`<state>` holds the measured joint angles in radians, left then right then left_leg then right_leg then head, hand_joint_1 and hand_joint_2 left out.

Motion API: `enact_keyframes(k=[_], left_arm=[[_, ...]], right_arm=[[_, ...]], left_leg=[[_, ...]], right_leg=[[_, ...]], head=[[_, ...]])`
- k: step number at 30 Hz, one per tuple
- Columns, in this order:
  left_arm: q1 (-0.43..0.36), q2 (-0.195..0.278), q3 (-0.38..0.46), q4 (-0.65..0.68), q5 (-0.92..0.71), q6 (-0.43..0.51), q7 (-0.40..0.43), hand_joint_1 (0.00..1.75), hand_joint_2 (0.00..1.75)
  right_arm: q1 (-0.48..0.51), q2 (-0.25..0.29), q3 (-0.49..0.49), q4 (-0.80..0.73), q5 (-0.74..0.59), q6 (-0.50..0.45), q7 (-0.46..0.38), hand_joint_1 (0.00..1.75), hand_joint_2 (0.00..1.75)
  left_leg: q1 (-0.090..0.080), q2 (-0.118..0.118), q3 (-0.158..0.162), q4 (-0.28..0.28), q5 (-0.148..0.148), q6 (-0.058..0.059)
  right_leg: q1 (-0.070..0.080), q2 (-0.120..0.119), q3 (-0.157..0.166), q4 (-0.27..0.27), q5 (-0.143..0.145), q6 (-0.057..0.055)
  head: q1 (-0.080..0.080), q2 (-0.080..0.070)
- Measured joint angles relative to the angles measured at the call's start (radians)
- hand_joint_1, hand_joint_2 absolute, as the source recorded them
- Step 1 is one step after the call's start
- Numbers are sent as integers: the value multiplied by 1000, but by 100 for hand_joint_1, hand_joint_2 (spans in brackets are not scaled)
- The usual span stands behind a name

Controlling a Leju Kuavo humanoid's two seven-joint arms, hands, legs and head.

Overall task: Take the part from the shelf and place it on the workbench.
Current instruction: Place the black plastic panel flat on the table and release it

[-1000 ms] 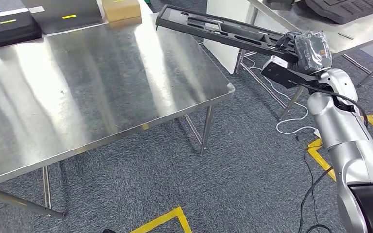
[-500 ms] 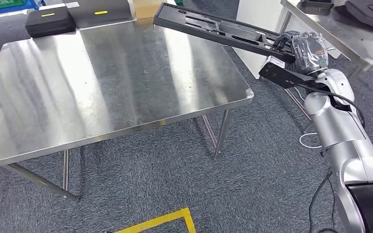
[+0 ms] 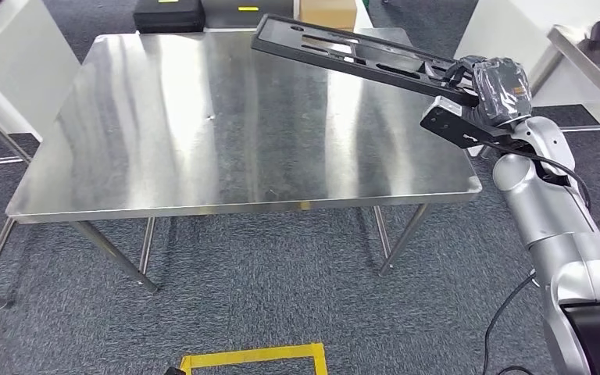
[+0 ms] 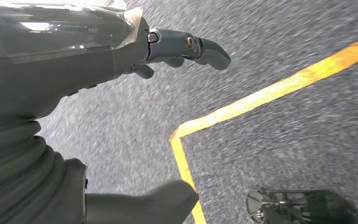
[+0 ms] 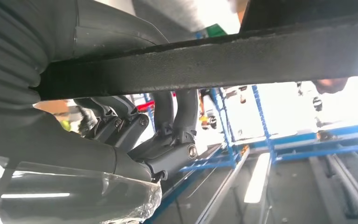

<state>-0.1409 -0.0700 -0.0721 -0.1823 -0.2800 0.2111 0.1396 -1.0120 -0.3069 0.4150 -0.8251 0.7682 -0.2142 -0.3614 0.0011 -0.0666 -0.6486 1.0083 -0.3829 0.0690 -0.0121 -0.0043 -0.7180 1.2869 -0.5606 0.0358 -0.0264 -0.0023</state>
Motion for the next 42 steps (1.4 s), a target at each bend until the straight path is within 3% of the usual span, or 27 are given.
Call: enact_keyframes(k=[2, 4, 6, 8, 10, 12, 14, 15, 17, 19, 21, 23, 25, 27, 29, 30, 31, 32, 34, 36, 38, 42], left_arm=[[1, -1, 0, 0, 0, 0, 1, 0, 175], [1, -1, 0, 0, 1, 0, 1, 0, 175], [3, -1, 0, 0, 5, 0, 2, 0, 175], [8, 1, 0, 2, 9, 1, 3, 0, 175], [9, 2, 0, 4, 10, 2, 3, 0, 175], [8, 1, 0, 4, 11, 3, 3, 0, 175], [8, 0, 0, 4, 10, 3, 3, 0, 175], [8, -1, 0, 4, 10, 3, 4, 0, 175], [7, 0, 0, 4, 9, 3, 4, 0, 175], [4, 0, 0, 4, 7, 2, 4, 0, 175], [1, 0, 0, 4, 6, 1, 4, 0, 175], [2, -1, 0, 4, 3, 1, 6, 0, 175], [1, -3, 0, 4, -1, 0, 7, 0, 175], [-6, -3, 0, 4, -4, 0, 6, 0, 175], [-11, -4, 0, 4, -3, 7, -2, 0, 175], [-11, -5, 1, 4, 0, 13, -11, 0, 175], [-10, -6, 2, 4, 4, 23, -24, 0, 175], [-10, -7, 4, 4, 8, 35, -43, 0, 175], [-12, -7, 12, 4, 19, 65, -101, 0, 175], [-14, -8, 24, 4, 37, 91, -178, 0, 175], [-14, -9, 33, 3, 50, 104, -228, 0, 175], [-13, -9, 38, 3, 55, 107, -247, 0, 175]], right_arm=[[-1, -1, 0, 0, 0, 1, 1, 175, 175], [-4, -1, 1, 0, 0, 4, 1, 175, 175], [-6, 2, 5, 0, -1, 11, 1, 175, 175], [-8, 10, 10, 1, -1, 15, 1, 175, 175], [-12, 17, 14, 1, -1, 16, 0, 175, 175], [-16, 19, 15, 5, -1, 17, 0, 175, 175], [-19, 21, 16, 18, 2, 18, 1, 175, 175], [-23, 23, 18, 31, 6, 16, 3, 175, 175], [-36, 33, 24, 66, 20, 11, 11, 175, 175], [-56, 43, 31, 110, 36, 1, 26, 175, 175], [-74, 51, 38, 146, 43, -8, 36, 175, 175], [-88, 63, 43, 174, 51, -13, 45, 175, 175], [-105, 74, 49, 209, 68, -18, 66, 175, 175], [-127, 79, 56, 259, 93, -22, 96, 175, 175], [-145, 82, 62, 311, 119, -19, 119, 175, 175], [-151, 84, 64, 332, 129, -17, 125, 175, 175], [-157, 87, 67, 349, 138, -15, 129, 175, 175], [-162, 90, 69, 363, 146, -14, 131, 175, 175], [-176, 98, 72, 388, 162, -14, 137, 175, 175], [-184, 103, 75, 408, 177, -14, 145, 175, 175], [-186, 105, 77, 417, 185, -14, 149, 175, 175], [-186, 108, 78, 419, 188, -14, 151, 175, 175]], left_leg=[[2, -30, 0, 4, -1, -4], [1, -57, -5, 11, -4, -14], [1, -78, -12, 13, -4, -26], [4, -83, -19, 15, -3, -36], [3, -34, -40, 56, -29, -46], [5, 33, -96, 171, -85, -56], [11, 57, -154, 281, -121, -62], [12, 60, -161, 291, -115, -62], [12, 78, -116, 200, -61, -57], [2, 121, -48, 73, -16, -46], [-7, 135, -25, 24, -9, -36], [-6, 107, -23, 17, -6, -28], [-2, 83, -14, 4, 2, -16], [1, 56, -10, -3, 7, -8], [3, 24, -10, -2, 8, -6], [4, 7, -10, -2, 7, -6], [6, -9, -9, -1, 7, -7], [8, -24, -9, 1, 7, -10], [11, -50, -15, 10, 3, -21], [11, -73, -24, 17, 2, -34], [12, -84, -29, 17, 3, -41], [14, -91, -30, 13, 5, -45]], right_leg=[[-8, 15, 41, -111, 59, 22], [-14, 43, 95, -227, 106, 28], [-11, 47, 113, -260, 116, 15], [-11, 26, 113, -262, 119, -1], [-14, 7, 117, -265, 120, -15], [-11, -15, 120, -265, 116, -28], [-6, -40, 124, -265, 112, -35], [-5, -52, 126, -265, 110, -37], [-3, -75, 132, -265, 105, -37], [4, -97, 138, -265, 98, -31], [12, -118, 143, -266, 91, -22], [15, -133, 144, -266, 85, -12], [13, -94, 133, -235, 65, -6], [6, -28, 82, -125, 20, -10], [1, -3, 15, -3, -16, -9], [-1, 0, -1, 16, -15, -2], [-5, 2, 2, -3, 2, 8], [-10, 8, 23, -58, 32, 20], [-24, 47, 79, -191, 87, 38], [-27, 73, 107, -252, 106, 34], [-22, 65, 110, -254, 105, 24], [-19, 59, 111, -253, 105, 20]], head=[[0, 0], [2, 0], [2, 0], [3, 0], [-3, 0], [-10, 0], [-11, 0], [-12, 0], [-12, 0], [-11, 0], [-8, 0], [-4, 0], [-3, 0], [0, 0], [2, 0], [3, 0], [3, 0], [3, 0], [3, 0], [3, 0], [3, 0], [3, 0]])
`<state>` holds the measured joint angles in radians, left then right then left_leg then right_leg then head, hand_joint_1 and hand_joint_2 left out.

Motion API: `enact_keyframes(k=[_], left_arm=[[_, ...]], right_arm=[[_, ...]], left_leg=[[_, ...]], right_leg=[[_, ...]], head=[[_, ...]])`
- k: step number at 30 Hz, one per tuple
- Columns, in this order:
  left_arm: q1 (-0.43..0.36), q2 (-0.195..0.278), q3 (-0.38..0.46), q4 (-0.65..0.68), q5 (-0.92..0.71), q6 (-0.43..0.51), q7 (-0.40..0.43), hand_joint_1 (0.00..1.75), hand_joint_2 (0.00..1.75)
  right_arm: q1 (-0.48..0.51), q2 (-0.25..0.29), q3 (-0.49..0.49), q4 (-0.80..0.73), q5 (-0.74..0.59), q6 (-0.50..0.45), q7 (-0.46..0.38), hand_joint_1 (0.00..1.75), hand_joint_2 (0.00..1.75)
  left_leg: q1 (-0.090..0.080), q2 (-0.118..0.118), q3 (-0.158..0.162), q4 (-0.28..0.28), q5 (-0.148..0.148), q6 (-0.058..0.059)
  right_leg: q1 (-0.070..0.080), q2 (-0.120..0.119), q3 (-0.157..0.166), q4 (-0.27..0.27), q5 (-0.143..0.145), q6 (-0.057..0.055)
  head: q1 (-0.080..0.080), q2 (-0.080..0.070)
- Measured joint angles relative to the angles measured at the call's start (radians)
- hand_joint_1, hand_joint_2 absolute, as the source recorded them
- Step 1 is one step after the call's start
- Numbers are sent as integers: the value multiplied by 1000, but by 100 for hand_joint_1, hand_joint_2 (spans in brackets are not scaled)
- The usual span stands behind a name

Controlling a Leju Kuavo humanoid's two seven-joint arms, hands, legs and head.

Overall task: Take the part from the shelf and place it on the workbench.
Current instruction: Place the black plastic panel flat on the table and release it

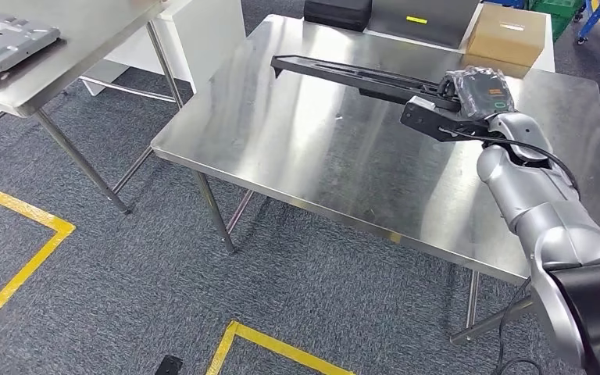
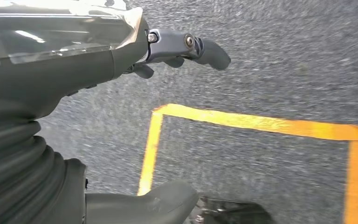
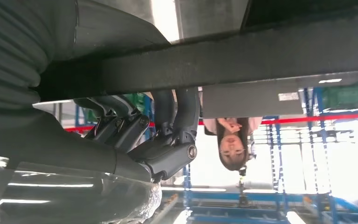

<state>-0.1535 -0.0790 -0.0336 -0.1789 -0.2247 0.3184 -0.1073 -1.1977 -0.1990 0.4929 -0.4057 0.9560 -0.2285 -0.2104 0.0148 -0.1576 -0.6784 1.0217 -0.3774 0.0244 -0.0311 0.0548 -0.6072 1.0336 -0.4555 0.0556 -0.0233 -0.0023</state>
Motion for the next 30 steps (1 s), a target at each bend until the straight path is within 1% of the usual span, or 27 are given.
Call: enact_keyframes(k=[1, 2, 4, 5, 6, 8, 9, 10, 11, 12, 13, 14, 15, 16, 17, 18, 19, 20, 21, 23, 24, 25, 26, 27, 28, 29, 30], left_arm=[[1, 0, 4, 0, 3, 2, -13, 0, 175], [1, 0, 14, 0, 10, 7, -47, 0, 175], [3, -8, 49, -1, 37, 45, -210, 0, 175], [3, -13, 67, -1, 49, 67, -291, 0, 175], [5, -18, 80, -2, 58, 88, -351, 0, 175], [5, -20, 92, -2, 62, 103, -369, 0, 175], [4, -21, 97, -2, 64, 106, -371, 0, 175], [4, -22, 101, -2, 65, 108, -372, 0, 175], [4, -23, 105, -2, 65, 109, -373, 0, 175], [5, -25, 107, -2, 65, 110, -373, 0, 175], [7, -27, 109, -3, 65, 111, -374, 0, 175], [8, -29, 111, -3, 65, 111, -375, 0, 175], [8, -30, 112, -4, 66, 108, -375, 0, 175], [7, -32, 114, -5, 67, 101, -373, 0, 175], [5, -33, 116, -6, 68, 91, -370, 0, 175], [4, -34, 118, -6, 69, 81, -367, 0, 175], [4, -36, 121, -6, 69, 73, -364, 0, 175], [5, -38, 123, -6, 69, 70, -363, 0, 175], [6, -40, 124, -6, 69, 70, -363, 0, 175], [7, -40, 126, -6, 68, 74, -365, 0, 175], [7, -40, 127, -6, 68, 78, -369, 0, 175], [7, -41, 129, -6, 67, 85, -376, 0, 175], [7, -41, 131, -6, 65, 94, -383, 0, 175], [8, -41, 133, -6, 63, 103, -390, 0, 175], [9, -42, 134, -6, 59, 111, -394, 0, 175], [9, -42, 135, -6, 54, 117, -394, 0, 175], [10, -42, 136, -6, 51, 119, -390, 0, 175]], right_arm=[[-1, 3, 1, 2, 2, 0, 1, 175, 175], [-4, 7, 2, 6, 5, 0, 6, 175, 175], [-10, 6, 2, 24, 21, -1, 23, 175, 175], [-13, 3, 2, 33, 28, -2, 31, 175, 175], [-14, 0, 2, 40, 34, -3, 36, 175, 175], [-15, -4, 1, 45, 38, -3, 36, 175, 175], [-17, -7, 1, 47, 38, -4, 36, 175, 175], [-18, -10, 1, 49, 38, -4, 36, 175, 175], [-20, -12, 1, 51, 38, -4, 37, 175, 175], [-21, -12, 1, 52, 38, -5, 37, 175, 175], [-21, -13, 1, 53, 39, -5, 37, 175, 175], [-21, -13, 1, 54, 39, -5, 38, 175, 175], [-21, -15, 1, 56, 41, -6, 40, 175, 175], [-21, -19, 1, 58, 47, -9, 49, 175, 175], [-21, -23, 1, 61, 59, -13, 64, 175, 175], [-21, -27, 2, 65, 76, -18, 87, 175, 175], [-21, -30, 2, 68, 97, -21, 115, 175, 175], [-22, -31, 4, 72, 118, -23, 141, 175, 175], [-25, -32, 5, 75, 137, -23, 165, 175, 175], [-35, -32, 8, 80, 165, -17, 206, 175, 175], [-43, -32, 10, 82, 178, -10, 228, 175, 175], [-50, -33, 12, 85, 193, 0, 255, 175, 175], [-57, -33, 16, 89, 208, 11, 286, 175, 175], [-62, -34, 20, 92, 225, 22, 320, 175, 175], [-67, -36, 24, 96, 239, 33, 355, 175, 175], [-71, -39, 29, 101, 251, 40, 389, 175, 175], [-75, -42, 33, 104, 259, 45, 419, 175, 175]], left_leg=[[1, -5, -2, -1, 1, -3], [1, 28, -19, 32, -16, -9], [2, 107, -98, 182, -72, -19], [2, 149, -125, 236, -88, -20], [2, 159, -124, 232, -76, -17], [-7, 200, -53, 100, -23, -2], [-13, 219, -26, 52, -10, 4], [-19, 230, -13, 27, -7, 9], [-24, 224, -12, 19, -10, 12], [-25, 209, -11, 16, -9, 16], [-24, 196, -7, 9, -6, 21], [-22, 183, -1, 0, -2, 28], [-19, 172, 5, -8, 1, 34], [-16, 162, 9, -13, 4, 38], [-15, 150, 10, -14, 4, 41], [-15, 139, 11, -14, 4, 43], [-15, 127, 12, -14, 4, 43], [-14, 115, 12, -13, 3, 42], [-13, 106, 13, -11, 2, 40], [-13, 93, 13, -4, -4, 32], [-14, 89, 12, 1, -7, 26], [-15, 86, 10, 4, -10, 21], [-17, 84, 8, 6, -11, 22], [-17, 84, 7, 6, -11, 27], [-17, 85, 6, 5, -10, 32], [-17, 86, 7, 5, -9, 37], [-17, 88, 8, 4, -9, 39]], right_leg=[[-2, -6, 1, -1, 2, -5], [-2, -18, 3, -3, 3, -15], [2, -66, 12, -5, -1, -40], [7, -90, 17, -5, -6, -49], [10, -110, 23, -5, -10, -51], [16, -132, 31, -5, -20, -46], [20, -142, 34, -5, -24, -41], [25, -153, 37, -6, -28, -36], [28, -165, 38, -8, -31, -32], [30, -176, 43, -12, -33, -27], [30, -172, 43, -10, -37, -23], [28, -152, 40, 1, -46, -21], [26, -124, 27, 31, -62, -21], [22, -92, 0, 84, -84, -24], [20, -72, -34, 149, -107, -28], [19, -63, -70, 210, -124, -28], [18, -58, -98, 249, -129, -24], [16, -57, -110, 251, -117, -16], [13, -56, -104, 217, -92, -5], [6, -55, -55, 84, -25, 17], [5, -53, -34, 32, -1, 18], [5, -52, -19, 0, 12, 14], [6, -51, -15, -8, 16, 6], [6, -51, -15, -10, 18, -1], [7, -51, -14, -11, 19, -4], [7, -50, -15, -11, 20, -6], [8, -49, -15, -11, 21, -6]], head=[[0, 0], [-3, 0], [-10, 0], [-14, 0], [-14, 0], [-14, 0], [-13, 0], [-12, 0], [-10, 0], [-9, 0], [-8, 0], [-8, 0], [-7, 0], [-5, 0], [-4, 0], [-2, 0], [-1, 0], [-1, 0], [0, 0], [0, 0], [0, 0], [0, 0], [0, 0], [-1, 0], [-1, 0], [-1, 0], [-1, 0]])
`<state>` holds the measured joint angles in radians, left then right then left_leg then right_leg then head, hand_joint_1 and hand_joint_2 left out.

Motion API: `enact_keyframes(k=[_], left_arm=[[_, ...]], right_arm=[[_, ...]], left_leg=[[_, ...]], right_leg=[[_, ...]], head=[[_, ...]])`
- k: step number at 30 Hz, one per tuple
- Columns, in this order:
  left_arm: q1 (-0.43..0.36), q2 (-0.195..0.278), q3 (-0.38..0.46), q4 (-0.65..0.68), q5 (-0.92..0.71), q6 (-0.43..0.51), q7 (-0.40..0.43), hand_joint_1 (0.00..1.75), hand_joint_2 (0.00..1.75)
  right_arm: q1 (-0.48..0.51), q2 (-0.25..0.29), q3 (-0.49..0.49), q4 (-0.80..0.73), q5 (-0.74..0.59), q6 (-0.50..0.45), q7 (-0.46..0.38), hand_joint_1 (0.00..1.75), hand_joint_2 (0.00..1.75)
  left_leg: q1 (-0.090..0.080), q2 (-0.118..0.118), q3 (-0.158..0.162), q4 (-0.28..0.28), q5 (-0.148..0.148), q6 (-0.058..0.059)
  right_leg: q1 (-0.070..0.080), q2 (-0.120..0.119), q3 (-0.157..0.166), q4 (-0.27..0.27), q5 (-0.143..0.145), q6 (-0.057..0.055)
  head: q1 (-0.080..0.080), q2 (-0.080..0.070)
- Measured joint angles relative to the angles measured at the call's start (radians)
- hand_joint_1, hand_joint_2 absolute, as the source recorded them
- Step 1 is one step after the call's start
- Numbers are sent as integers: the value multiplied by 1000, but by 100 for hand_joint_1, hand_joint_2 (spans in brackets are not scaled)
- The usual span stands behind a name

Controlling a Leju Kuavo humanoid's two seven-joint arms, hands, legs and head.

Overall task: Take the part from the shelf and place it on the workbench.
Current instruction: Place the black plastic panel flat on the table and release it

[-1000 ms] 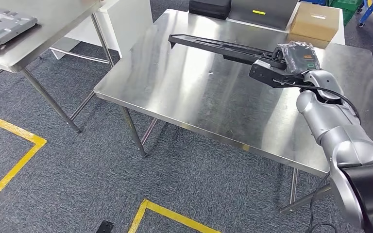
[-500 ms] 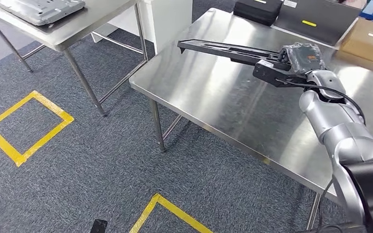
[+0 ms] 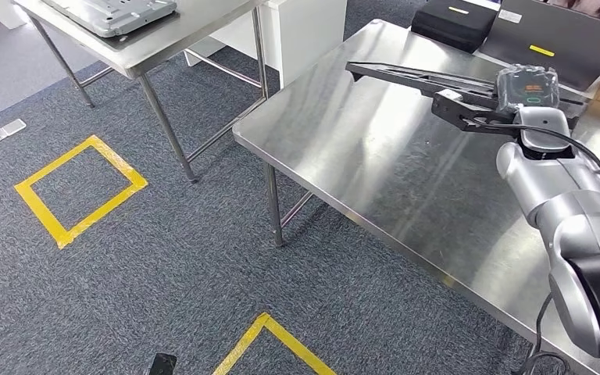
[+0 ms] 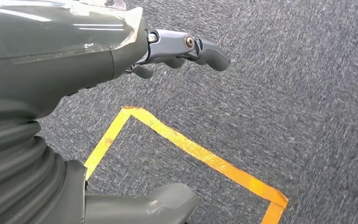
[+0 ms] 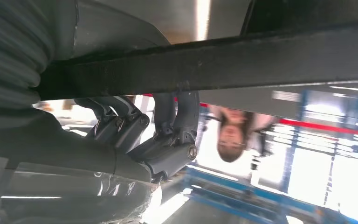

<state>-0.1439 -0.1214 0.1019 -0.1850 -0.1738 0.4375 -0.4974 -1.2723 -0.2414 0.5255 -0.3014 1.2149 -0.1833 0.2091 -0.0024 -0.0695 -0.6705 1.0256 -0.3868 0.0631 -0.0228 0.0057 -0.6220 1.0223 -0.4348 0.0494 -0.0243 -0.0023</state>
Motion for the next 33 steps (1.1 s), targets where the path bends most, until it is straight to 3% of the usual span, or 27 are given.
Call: enact_keyframes(k=[6, 11, 15, 19, 26, 30, 33], left_arm=[[5, -4, 2, 0, -3, 9, 14, 0, 175], [7, -6, 9, 0, 2, 11, 10, 0, 175], [9, -9, 13, 0, -8, 29, -6, 0, 175], [9, -11, 14, 0, -16, 44, -26, 0, 175], [9, -11, 25, 0, 11, 31, -32, 0, 175], [9, -10, 34, 0, 7, 22, -12, 0, 0], [9, -10, 34, 0, 3, 0, 7, 0, 0]], right_arm=[[-17, -27, 4, 13, 14, 2, 84, 175, 175], [-27, -36, 4, 21, 27, 9, 120, 175, 175], [-30, -46, 2, 26, 29, 12, 122, 175, 175], [-29, -61, 0, 29, 30, 12, 120, 0, 0], [-29, -73, -8, 29, 35, 12, 116, 0, 0], [-29, -73, -13, 30, 38, 13, 116, 0, 0], [-29, -71, -17, 30, 41, 21, 118, 0, 0]], left_leg=[[1, 9, 4, -5, 0, -2], [3, 13, 5, -6, -2, -19], [1, 13, 5, -6, -3, -23], [-6, 13, 5, -6, -3, -23], [-14, 13, 4, -6, -2, -20], [-16, 13, 4, -6, -2, -19], [-16, 13, 4, -6, -2, -18]], right_leg=[[4, 8, -1, 1, 1, -5], [6, 9, -1, 1, 0, -7], [7, 9, -2, 1, 0, -7], [7, 9, -3, 1, 0, -7], [7, 9, -2, 1, 0, -6], [7, 9, -2, 1, 0, -6], [6, 9, -2, 1, 0, -6]], head=[[0, 0], [0, 0], [1, 0], [1, 0], [1, 0], [1, 0], [1, 0]])
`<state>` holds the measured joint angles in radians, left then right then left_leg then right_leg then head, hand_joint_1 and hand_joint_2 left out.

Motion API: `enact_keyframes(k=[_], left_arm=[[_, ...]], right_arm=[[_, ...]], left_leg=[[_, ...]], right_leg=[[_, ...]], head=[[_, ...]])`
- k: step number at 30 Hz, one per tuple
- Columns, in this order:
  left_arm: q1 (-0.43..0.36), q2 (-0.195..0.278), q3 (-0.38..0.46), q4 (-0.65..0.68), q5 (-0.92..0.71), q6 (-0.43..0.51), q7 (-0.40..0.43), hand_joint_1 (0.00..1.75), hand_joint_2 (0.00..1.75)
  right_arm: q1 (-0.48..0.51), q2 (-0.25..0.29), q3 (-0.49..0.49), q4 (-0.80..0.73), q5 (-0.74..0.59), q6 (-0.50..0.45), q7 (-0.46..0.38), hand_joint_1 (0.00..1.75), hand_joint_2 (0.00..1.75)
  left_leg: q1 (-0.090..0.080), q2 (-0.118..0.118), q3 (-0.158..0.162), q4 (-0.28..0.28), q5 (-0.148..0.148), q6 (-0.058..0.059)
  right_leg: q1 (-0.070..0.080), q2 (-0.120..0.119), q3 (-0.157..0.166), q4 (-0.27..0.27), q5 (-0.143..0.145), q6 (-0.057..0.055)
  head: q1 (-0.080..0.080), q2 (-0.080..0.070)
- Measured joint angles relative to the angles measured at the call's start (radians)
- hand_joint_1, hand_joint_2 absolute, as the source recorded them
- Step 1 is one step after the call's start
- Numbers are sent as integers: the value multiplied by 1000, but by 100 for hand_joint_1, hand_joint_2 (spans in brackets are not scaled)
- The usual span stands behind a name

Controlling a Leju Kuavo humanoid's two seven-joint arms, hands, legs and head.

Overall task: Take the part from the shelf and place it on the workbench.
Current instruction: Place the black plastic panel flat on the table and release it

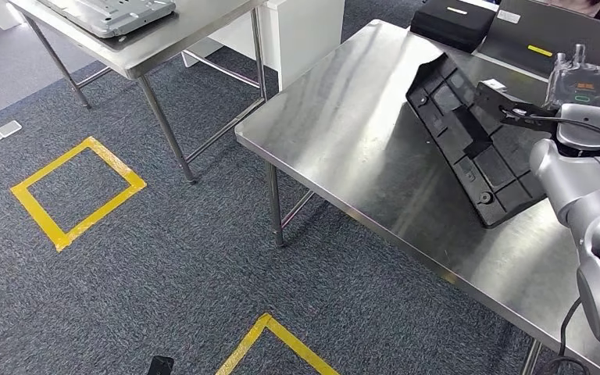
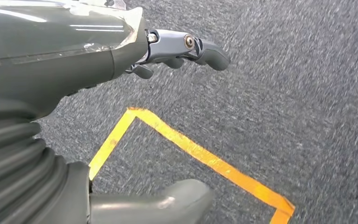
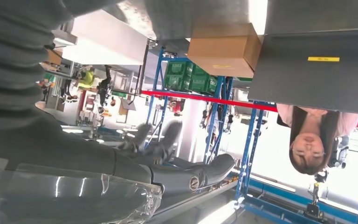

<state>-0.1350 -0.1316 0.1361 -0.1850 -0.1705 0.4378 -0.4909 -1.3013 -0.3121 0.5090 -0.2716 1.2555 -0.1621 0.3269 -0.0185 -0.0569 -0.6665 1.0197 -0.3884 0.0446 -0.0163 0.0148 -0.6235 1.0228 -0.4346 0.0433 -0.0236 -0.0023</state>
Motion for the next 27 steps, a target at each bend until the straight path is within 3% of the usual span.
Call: enact_keyframes(k=[9, 14, 21, 27], left_arm=[[9, 0, 3, 0, 8, -28, 8, 0, 0], [12, 0, 13, 0, 14, -30, 10, 0, 0], [17, -3, 20, 0, 18, -37, 19, 0, 0], [17, -17, 43, 0, 55, -46, 2, 0, 0]], right_arm=[[-8, 16, -25, 7, -15, 118, 43, 0, 0], [-17, 16, -34, 7, 6, 119, 52, 0, 0], [-40, 0, -28, -5, 47, 100, 3, 0, 0], [-45, -64, -23, -57, 65, 21, -133, 0, 0]], left_leg=[[0, 0, 0, 0, 0, 0], [0, 0, 0, 0, 0, 0], [0, 0, 0, 0, 0, 0], [-1, -4, 0, 2, 1, 1]], right_leg=[[0, 0, 0, 0, 0, 0], [0, 0, 0, 0, 0, 0], [0, 0, 0, 0, 0, 0], [-1, -2, -1, 0, 0, 0]], head=[[0, 0], [0, 0], [0, 0], [0, 0]])
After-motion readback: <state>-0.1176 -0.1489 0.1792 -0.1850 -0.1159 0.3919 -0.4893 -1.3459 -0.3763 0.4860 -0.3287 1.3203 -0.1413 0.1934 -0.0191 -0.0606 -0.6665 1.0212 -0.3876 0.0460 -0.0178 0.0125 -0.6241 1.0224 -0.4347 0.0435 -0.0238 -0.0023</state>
